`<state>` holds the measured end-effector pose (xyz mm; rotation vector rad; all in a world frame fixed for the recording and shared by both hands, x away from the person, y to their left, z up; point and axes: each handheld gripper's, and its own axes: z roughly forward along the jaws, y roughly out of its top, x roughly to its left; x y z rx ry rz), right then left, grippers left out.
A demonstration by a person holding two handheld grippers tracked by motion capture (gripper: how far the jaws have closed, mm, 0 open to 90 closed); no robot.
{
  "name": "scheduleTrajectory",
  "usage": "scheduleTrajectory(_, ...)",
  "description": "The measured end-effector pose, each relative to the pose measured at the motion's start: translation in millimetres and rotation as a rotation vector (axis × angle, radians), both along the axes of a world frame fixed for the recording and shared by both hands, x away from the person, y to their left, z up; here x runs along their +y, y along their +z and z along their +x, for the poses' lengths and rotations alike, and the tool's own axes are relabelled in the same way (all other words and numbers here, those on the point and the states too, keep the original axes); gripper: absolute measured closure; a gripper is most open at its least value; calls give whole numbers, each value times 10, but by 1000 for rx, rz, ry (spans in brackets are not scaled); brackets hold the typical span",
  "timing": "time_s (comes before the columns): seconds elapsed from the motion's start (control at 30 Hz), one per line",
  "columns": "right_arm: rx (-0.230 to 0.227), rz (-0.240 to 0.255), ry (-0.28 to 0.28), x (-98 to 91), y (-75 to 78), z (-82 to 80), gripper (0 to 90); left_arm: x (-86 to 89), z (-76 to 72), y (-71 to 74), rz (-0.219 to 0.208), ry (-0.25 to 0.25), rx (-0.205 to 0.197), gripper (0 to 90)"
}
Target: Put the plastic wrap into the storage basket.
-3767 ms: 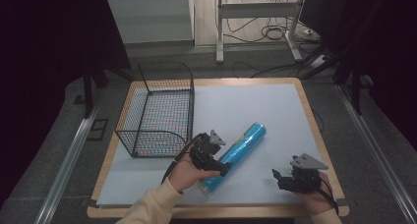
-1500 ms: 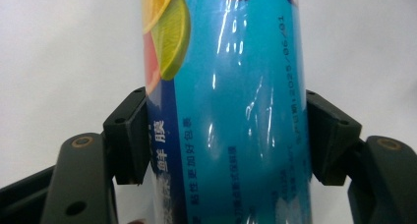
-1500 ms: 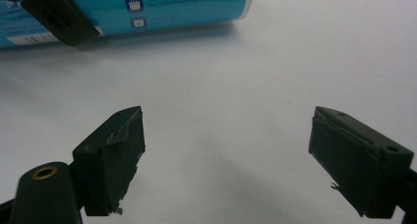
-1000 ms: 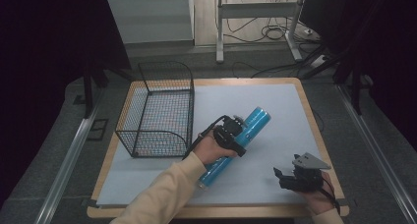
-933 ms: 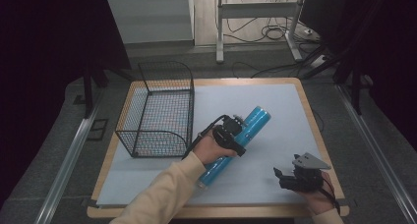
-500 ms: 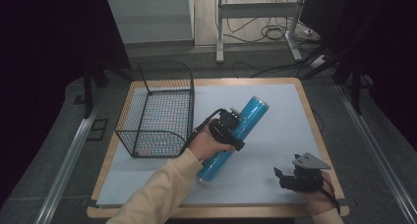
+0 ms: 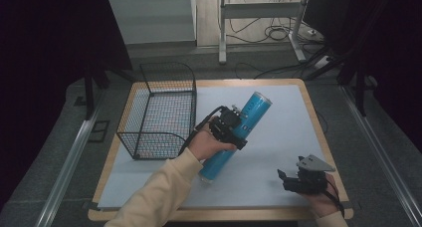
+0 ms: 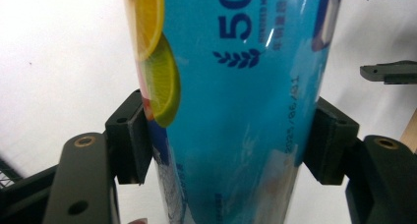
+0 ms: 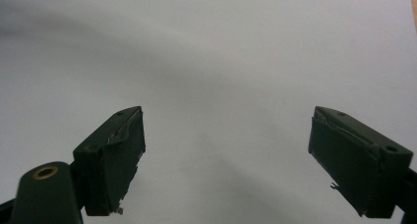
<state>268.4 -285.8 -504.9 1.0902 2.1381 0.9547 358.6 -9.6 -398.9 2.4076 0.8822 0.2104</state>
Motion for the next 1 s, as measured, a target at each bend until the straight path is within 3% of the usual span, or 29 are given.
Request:
scheduleTrajectory(0.5,0,4,-7,-6,2,2,144,33,28,105,0,-6,-17,318)
scheduleTrajectory(1.0,8,4,-6,1,-8,5,144,37,187,355,8,-5,-44,318)
